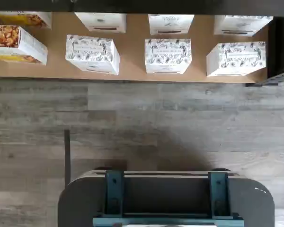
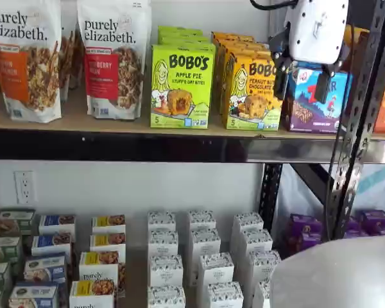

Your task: Pick up the orange box on the top shelf, the fifth box from the left

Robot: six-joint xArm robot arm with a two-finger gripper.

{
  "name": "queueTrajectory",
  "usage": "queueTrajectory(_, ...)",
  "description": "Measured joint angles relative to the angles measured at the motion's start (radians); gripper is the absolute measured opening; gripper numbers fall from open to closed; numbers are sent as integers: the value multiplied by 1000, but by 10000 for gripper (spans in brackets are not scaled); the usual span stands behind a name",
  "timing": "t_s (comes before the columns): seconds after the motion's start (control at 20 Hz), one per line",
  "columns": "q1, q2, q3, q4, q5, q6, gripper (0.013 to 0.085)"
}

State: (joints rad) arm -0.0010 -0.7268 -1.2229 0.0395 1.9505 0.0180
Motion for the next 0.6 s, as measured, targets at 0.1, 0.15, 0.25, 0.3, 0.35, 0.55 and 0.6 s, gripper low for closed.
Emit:
queueTrajectory(0.1, -9, -5, 5, 12, -9, -5, 850)
queueTrajectory(0.15, -13, -6, 6, 16, -12, -6, 850)
queueTrajectory(0.25, -15, -5, 5, 19, -13, -8, 850)
queueTrajectory(0.3, -17, -3, 4, 21, -13, -9, 850)
queueTrajectory(0.35, -18, -2, 3, 22, -13, -10, 850)
queueTrajectory(0.55, -16, 2, 4, 20, -30, -10, 850)
queueTrajectory(0.6, -16, 3, 6, 20, -39, -10, 850)
